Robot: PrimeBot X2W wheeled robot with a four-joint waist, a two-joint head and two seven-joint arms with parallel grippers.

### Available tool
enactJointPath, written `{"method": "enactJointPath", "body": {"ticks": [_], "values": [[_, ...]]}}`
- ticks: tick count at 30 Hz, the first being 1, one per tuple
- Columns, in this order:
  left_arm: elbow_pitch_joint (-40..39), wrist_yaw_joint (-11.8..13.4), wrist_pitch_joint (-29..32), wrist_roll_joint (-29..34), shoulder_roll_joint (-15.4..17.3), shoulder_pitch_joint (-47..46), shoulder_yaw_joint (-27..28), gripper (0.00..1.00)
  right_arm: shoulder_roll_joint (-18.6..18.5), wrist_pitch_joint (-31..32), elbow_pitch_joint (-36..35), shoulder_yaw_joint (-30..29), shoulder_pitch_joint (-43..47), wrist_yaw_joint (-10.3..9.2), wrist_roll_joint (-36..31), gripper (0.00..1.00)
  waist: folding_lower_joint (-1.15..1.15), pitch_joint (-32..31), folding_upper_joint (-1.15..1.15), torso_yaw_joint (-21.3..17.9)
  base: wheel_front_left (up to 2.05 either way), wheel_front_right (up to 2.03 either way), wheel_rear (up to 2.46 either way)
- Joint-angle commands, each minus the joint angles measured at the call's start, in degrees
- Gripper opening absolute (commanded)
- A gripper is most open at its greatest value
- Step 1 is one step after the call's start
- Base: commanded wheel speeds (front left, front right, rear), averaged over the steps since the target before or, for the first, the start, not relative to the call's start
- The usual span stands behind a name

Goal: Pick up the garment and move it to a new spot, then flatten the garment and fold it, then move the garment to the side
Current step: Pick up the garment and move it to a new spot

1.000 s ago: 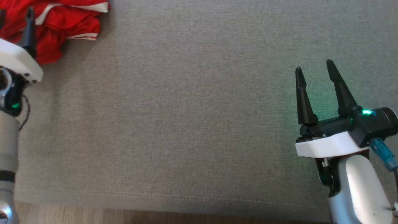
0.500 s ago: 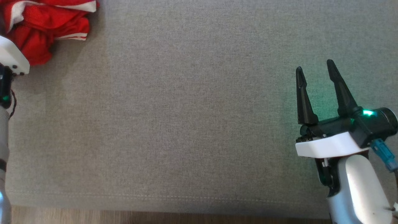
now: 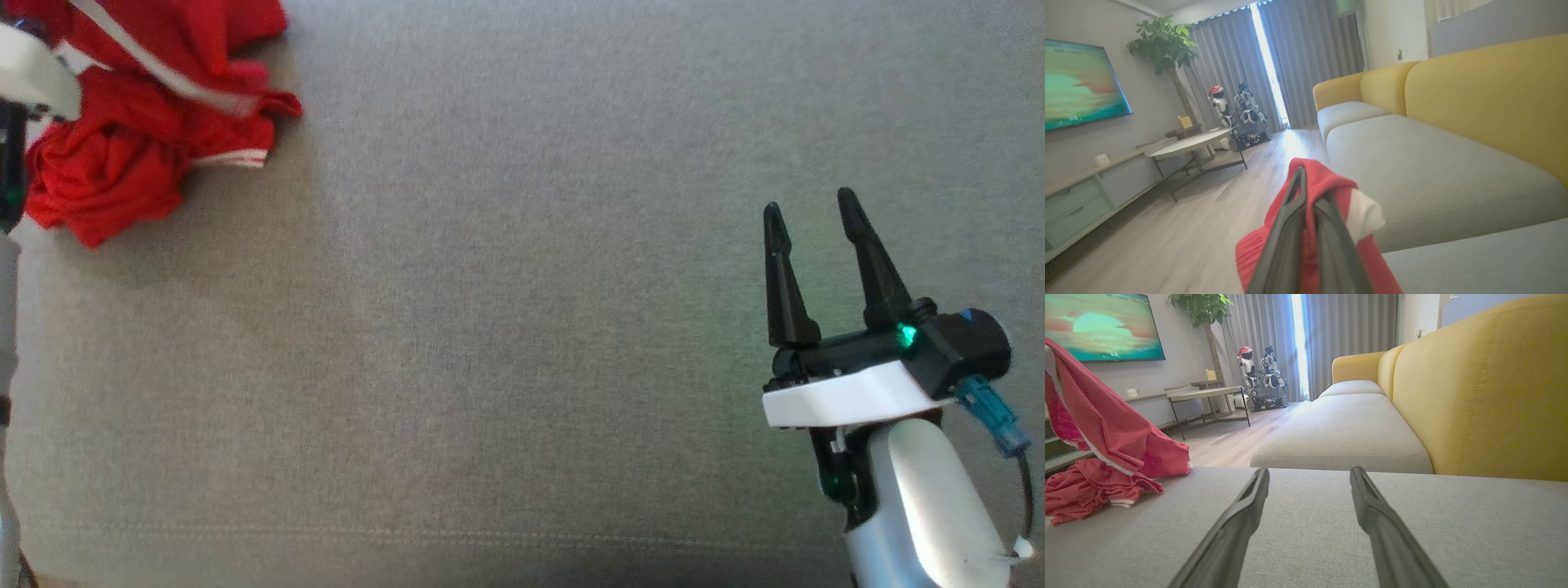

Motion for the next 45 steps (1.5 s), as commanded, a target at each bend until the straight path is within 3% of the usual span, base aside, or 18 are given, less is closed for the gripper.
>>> {"method": "enactJointPath", "body": {"ticks": [1, 9, 15, 22, 29, 35, 40, 45], "values": [[-3.53, 0.19, -0.64, 0.59, 3.36, -1.13, 0.96, 0.0, -0.16, -0.79, -1.28, 1.56, -0.24, 0.44, 0.74, 1.0, 0.0, -2.59, 0.0, -1.08, 0.0, 0.0, 0.0], [-15.23, -0.72, 5.87, 1.14, 1.91, 1.07, -3.36, 0.0, -0.16, -1.8, 0.95, 2.89, 0.69, 0.44, 4.27, 1.0, 0.0, -7.05, 0.0, -5.06, 0.0, 0.0, 0.0], [-23.83, -1.11, 12.68, 0.63, -1.01, 2.52, -7.32, 0.0, -0.16, -1.95, 0.8, 3.77, 0.51, 0.44, 6.61, 1.0, 0.0, -8.18, 0.0, -10.04, 0.0, 0.0, 0.0], [-31.06, -0.35, 17.41, 0.22, -8.54, 2.25, -13.09, 0.0, -0.16, -1.96, -0.23, 2.96, 0.87, 0.44, 8.22, 1.0, 0.0, -8.19, 0.0, -15.86, 0.0, 0.0, 0.0], [-34.98, 2.27, 18.57, -1.21, -15.98, 2.29, -16.04, 0.0, -0.16, -1.97, -0.81, 1.98, 1.14, 0.44, 8.3, 1.0, 0.0, -7.89, 0.0, -18.85, 0.0, 0.0, 0.0], [-28.85, 3.81, 19.8, -1.07, -13.67, 5.31, -15.44, 0.0, -0.16, -1.97, -1.68, 2.19, 0.67, 0.44, 8.49, 1.0, 0.0, -6.03, 0.0, -19.4, 0.0, 0.0, 0.0], [-19.57, 2.4, 20.37, -0.59, -9.79, 7.95, -16.12, 0.0, -0.16, -1.97, -2.21, 2.76, -0.57, 0.44, 8.4, 1.0, 0.0, -3.46, 0.0, -19.08, 0.0, 0.0, 0.0], [-12.41, 1.16, 19.46, -0.38, -7.88, 8.31, -16.6, 0.0, -0.16, -1.97, -2.68, 3.19, -1.84, 0.44, 8.36, 1.0, 0.0, -1.38, 0.0, -18.84, 0.0, 0.0, 0.0]]}}
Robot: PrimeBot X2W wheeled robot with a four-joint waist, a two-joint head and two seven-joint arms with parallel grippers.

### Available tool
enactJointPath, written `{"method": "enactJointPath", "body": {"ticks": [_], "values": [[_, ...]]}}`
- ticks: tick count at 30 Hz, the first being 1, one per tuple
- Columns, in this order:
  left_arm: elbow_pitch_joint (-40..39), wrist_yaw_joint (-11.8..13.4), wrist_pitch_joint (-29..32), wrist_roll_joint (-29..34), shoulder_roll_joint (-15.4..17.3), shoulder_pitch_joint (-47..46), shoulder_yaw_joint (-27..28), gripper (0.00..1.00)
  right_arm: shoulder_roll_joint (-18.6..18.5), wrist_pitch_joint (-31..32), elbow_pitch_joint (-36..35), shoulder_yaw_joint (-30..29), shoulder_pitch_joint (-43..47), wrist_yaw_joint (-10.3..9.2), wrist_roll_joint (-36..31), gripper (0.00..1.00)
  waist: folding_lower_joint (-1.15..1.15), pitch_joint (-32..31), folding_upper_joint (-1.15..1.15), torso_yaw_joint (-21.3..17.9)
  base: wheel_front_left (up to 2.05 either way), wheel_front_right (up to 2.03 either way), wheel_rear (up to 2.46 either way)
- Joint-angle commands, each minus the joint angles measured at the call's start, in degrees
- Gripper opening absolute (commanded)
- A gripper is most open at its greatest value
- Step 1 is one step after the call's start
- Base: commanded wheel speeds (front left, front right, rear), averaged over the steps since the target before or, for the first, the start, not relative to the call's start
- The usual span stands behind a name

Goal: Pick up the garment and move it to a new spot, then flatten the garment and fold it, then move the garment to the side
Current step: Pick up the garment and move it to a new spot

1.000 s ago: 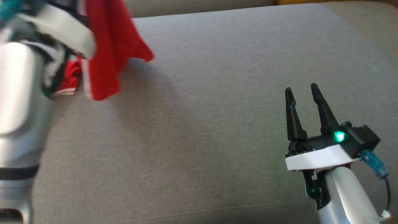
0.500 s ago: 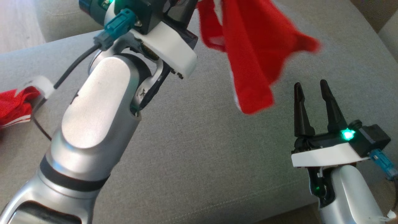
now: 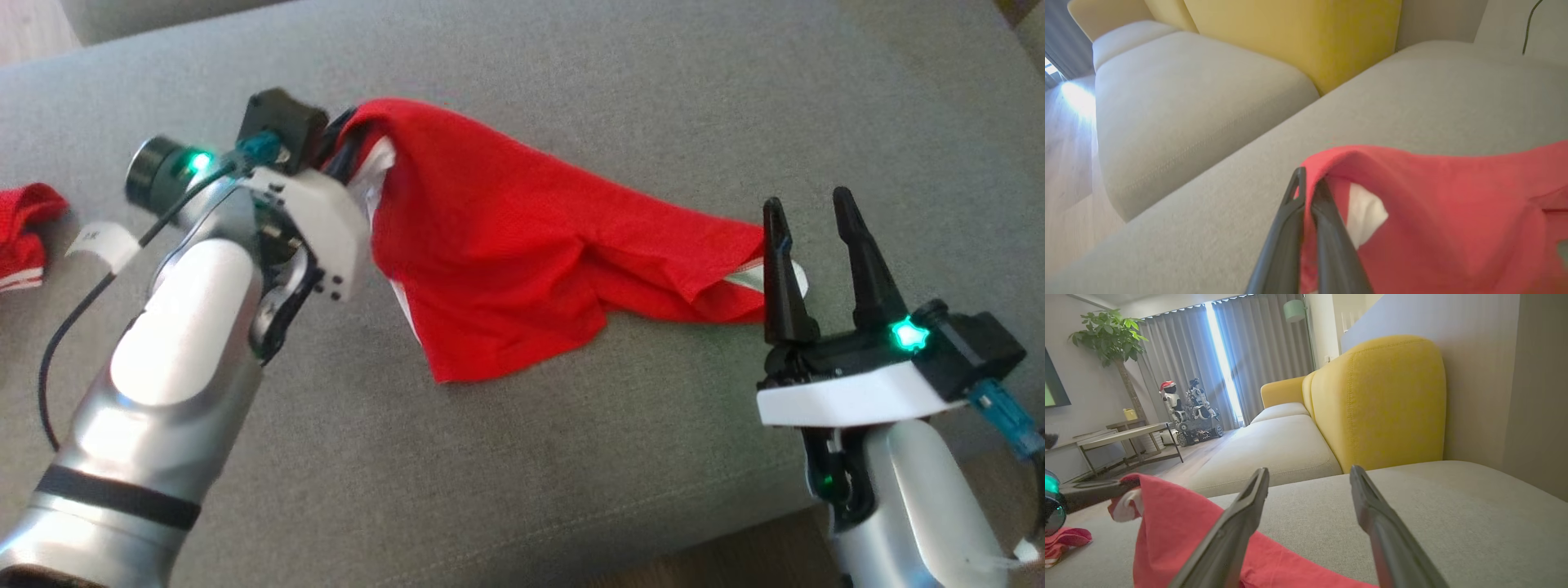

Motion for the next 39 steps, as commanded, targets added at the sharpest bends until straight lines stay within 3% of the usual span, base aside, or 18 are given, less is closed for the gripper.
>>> {"method": "enactJointPath", "body": {"ticks": [1, 8, 9, 10, 17, 24, 31, 39], "values": [[-1.28, -0.17, -0.61, 0.35, 2.13, -3.36, 2.05, 0.0, -0.19, -0.62, -2.07, 1.29, -2.44, 0.44, 0.23, 1.0, 0.0, 0.82, 0.0, 0.16, 0.0, 0.0, 0.0], [8.47, -0.66, -4.59, 0.13, 2.8, -4.67, 2.2, 0.0, -0.19, -0.62, -2.13, 2.05, -3.59, 0.44, 0.2, 1.0, 0.0, 2.32, 0.0, 0.81, 0.0, 0.0, 0.0], [9.48, -0.35, -5.47, 0.26, 2.67, -4.91, 2.21, 0.35, -0.19, -0.62, -2.12, 1.98, -3.6, 0.44, 0.12, 1.0, 0.0, 2.36, 0.0, 1.08, 0.0, 0.0, 0.0], [10.39, -0.05, -6.5, 0.31, 2.45, -5.09, 2.26, 1.0, -0.19, -0.62, -2.01, 1.94, -3.56, 0.44, -0.02, 1.0, 0.0, 2.29, 0.0, 1.39, 0.0, 0.0, 0.0], [15.32, 1.0, -12.83, -2.01, 0.23, -5.6, 4.1, 1.0, -0.19, -0.62, -1.12, 1.39, -3.13, 0.44, -1.59, 1.0, 0.0, -0.07, 0.0, 4.15, 0.0, 0.0, 0.0], [14.08, 1.89, -17.98, -4.68, -0.47, -4.68, 6.7, 1.0, -0.19, -0.62, -0.43, 0.19, -1.96, 0.44, -2.99, 1.0, 0.0, -3.18, 0.0, 8.38, 0.0, 0.0, 0.0], [4.32, 3.58, -20.11, -7.38, 0.59, 4.57, 10.17, 1.0, -0.19, -0.62, 0.44, -1.55, 0.26, 0.44, -4.63, 1.0, 0.0, -7.46, 0.0, 13.46, 0.0, 0.0, 0.0], [-7.88, 6.93, -20.33, -8.15, 0.68, 18.55, 13.41, 1.0, -0.19, -0.62, 0.57, -2.65, 2.86, 0.44, -5.37, 1.0, 0.0, -10.65, 0.0, 16.24, 0.0, 0.0, 0.0]]}}
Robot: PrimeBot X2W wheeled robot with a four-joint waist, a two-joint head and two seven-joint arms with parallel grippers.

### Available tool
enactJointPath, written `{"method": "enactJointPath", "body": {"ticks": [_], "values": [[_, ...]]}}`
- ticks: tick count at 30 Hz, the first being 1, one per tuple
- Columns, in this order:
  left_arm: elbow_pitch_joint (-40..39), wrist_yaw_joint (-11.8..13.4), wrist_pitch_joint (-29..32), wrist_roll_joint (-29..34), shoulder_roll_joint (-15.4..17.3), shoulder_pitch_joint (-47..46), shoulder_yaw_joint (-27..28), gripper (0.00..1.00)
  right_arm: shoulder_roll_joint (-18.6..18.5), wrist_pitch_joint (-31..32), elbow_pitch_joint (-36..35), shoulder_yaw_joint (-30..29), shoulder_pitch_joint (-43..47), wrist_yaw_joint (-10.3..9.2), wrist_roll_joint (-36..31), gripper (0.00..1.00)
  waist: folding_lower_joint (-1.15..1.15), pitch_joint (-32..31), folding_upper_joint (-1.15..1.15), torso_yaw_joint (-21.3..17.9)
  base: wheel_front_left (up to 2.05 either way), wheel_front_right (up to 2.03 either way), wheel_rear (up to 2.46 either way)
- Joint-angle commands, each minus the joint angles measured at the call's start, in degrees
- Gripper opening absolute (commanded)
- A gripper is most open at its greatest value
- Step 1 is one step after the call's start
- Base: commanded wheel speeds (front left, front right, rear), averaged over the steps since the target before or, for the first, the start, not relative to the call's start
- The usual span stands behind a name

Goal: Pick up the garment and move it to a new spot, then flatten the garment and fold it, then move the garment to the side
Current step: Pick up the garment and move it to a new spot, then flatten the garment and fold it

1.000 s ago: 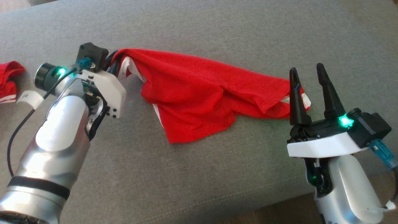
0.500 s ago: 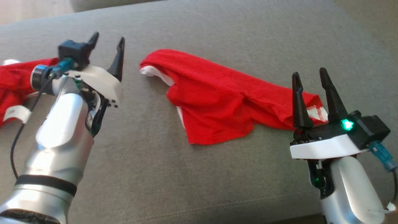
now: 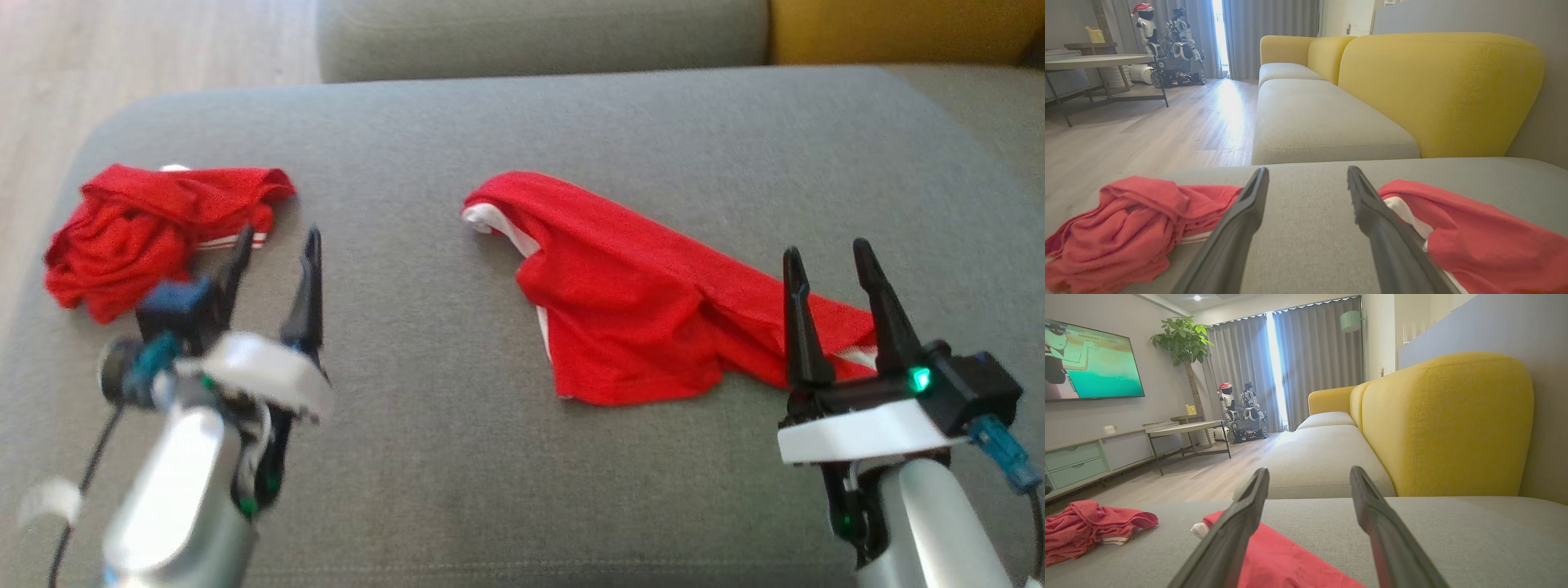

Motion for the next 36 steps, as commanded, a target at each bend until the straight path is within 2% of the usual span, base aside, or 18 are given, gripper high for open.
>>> {"method": "enactJointPath", "body": {"ticks": [1, 7, 12, 16, 22, 30, 36], "values": [[-3.08, 0.5, -0.68, 0.19, 1.4, -1.13, 2.78, 1.0, -0.2, -0.62, -1.87, 1.0, -0.66, 0.44, -0.54, 1.0, 0.0, -1.22, 0.0, 1.21, 0.0, 0.0, 0.0], [-10.43, 1.93, -0.69, 2.34, -1.09, 8.75, 4.52, 1.0, -0.2, -0.62, -2.31, 0.78, 1.2, 0.44, -0.91, 1.0, 0.0, -1.89, 0.0, 2.31, 0.0, 0.0, 0.0], [-13.77, 1.97, -0.69, 4.65, -4.33, 14.65, 6.77, 1.0, -0.2, -0.62, -2.32, 1.12, 2.42, 0.44, -0.8, 1.0, 0.0, -2.5, 0.0, 2.21, 0.0, 0.0, 0.0], [-15.61, 1.35, -0.69, 6.3, -6.74, 17.18, 9.29, 1.0, -0.2, -0.62, -2.39, 1.31, 2.73, 0.44, -0.64, 1.0, 0.0, -2.45, 0.0, 1.95, 0.0, 0.0, 0.0], [-16.25, -0.97, -0.69, 8.62, -8.56, 17.92, 11.77, 1.0, -0.2, -0.62, -2.28, 2.1, 2.82, 0.44, -0.59, 1.0, 0.0, -2.57, 0.0, 1.84, 0.0, 0.0, 0.0], [-15.82, -3.26, -0.7, 10.31, -10.08, 17.27, 13.41, 1.0, -0.2, 1.87, 0.05, 13.17, 1.07, 0.44, -0.73, 1.0, 0.0, -1.39, 0.0, 3.12, 0.0, 0.0, 0.0], [-14.92, -4.62, -0.7, 10.62, -10.81, 16.51, 13.6, 1.0, -0.2, 5.91, 5.93, 18.71, -2.66, 0.44, -1.82, 1.0, 0.0, 0.36, 0.0, 5.28, 0.0, 0.0, 0.0]]}}
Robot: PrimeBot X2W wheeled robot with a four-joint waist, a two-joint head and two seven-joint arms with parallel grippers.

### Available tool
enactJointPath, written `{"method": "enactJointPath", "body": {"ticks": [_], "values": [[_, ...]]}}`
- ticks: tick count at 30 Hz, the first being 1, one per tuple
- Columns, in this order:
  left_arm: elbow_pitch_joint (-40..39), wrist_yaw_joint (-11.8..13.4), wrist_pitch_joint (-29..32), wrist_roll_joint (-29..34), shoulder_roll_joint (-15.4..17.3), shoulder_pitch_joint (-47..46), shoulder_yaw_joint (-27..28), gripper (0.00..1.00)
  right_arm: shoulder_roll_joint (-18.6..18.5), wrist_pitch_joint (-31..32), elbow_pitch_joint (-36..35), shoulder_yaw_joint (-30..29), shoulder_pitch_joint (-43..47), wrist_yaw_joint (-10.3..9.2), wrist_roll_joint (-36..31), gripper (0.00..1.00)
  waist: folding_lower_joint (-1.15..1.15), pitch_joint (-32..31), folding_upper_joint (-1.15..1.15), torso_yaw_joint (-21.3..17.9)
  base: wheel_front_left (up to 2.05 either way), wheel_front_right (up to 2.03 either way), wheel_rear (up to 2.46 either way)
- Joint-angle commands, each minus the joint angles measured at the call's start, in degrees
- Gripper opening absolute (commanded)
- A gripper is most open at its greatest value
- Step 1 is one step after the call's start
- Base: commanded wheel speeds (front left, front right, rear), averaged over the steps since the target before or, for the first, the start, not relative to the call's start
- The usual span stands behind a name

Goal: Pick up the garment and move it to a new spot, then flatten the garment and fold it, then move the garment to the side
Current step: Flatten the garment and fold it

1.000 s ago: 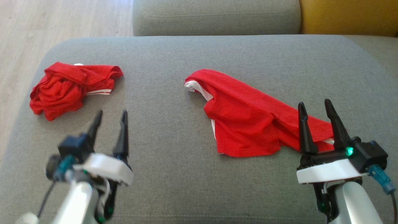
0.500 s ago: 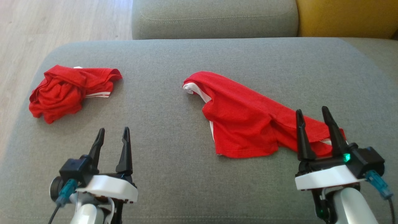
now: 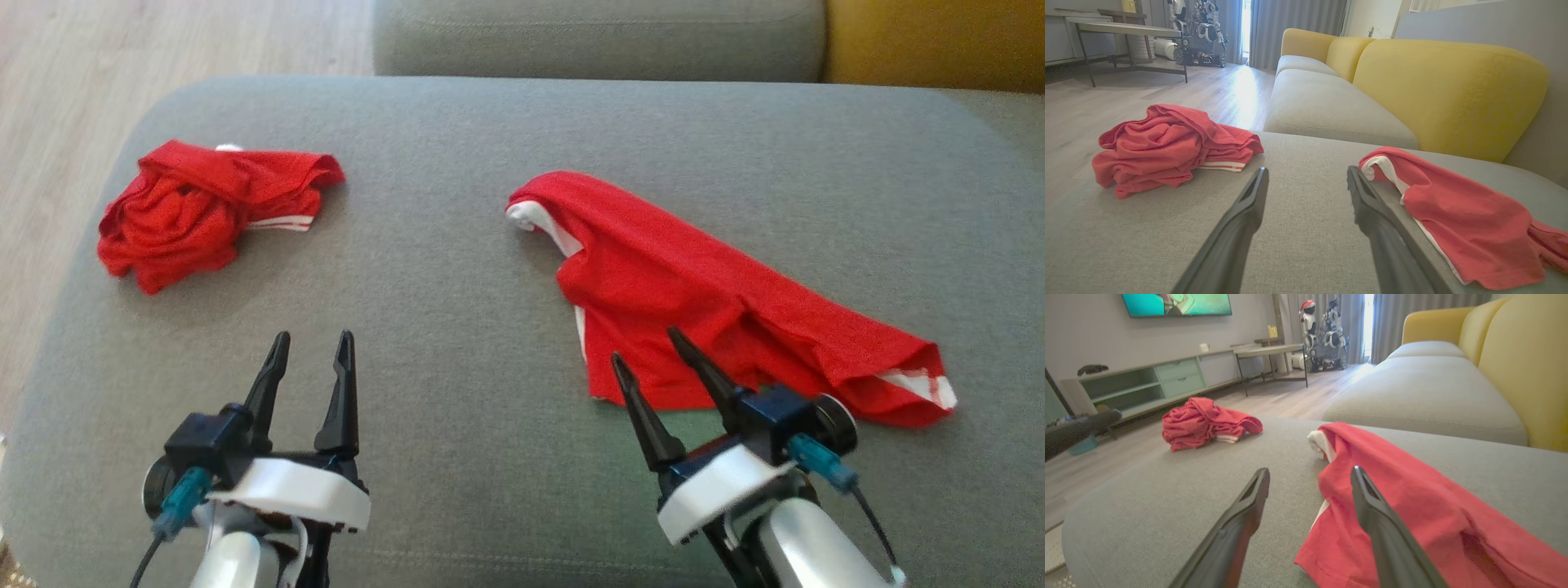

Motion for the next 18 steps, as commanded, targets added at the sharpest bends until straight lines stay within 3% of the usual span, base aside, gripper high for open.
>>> {"method": "enactJointPath", "body": {"ticks": [1, 18], "values": [[-1.36, -0.43, -0.7, 0.54, -0.05, -3.13, 2.42, 1.0, -0.18, 0.98, 0.32, 2.22, -4.26, 0.44, -0.41, 1.0, 0.0, 1.1, 0.0, 1.36, 0.0, 0.0, 0.0], [-0.83, -1.04, -0.7, -0.85, -0.43, -4.96, 1.69, 1.0, -0.18, 4.49, 16.93, 2.97, -11.07, 0.44, -1.75, 1.0, 0.0, 4.94, 0.0, 5.32, 0.0, 0.0, 0.0]]}}
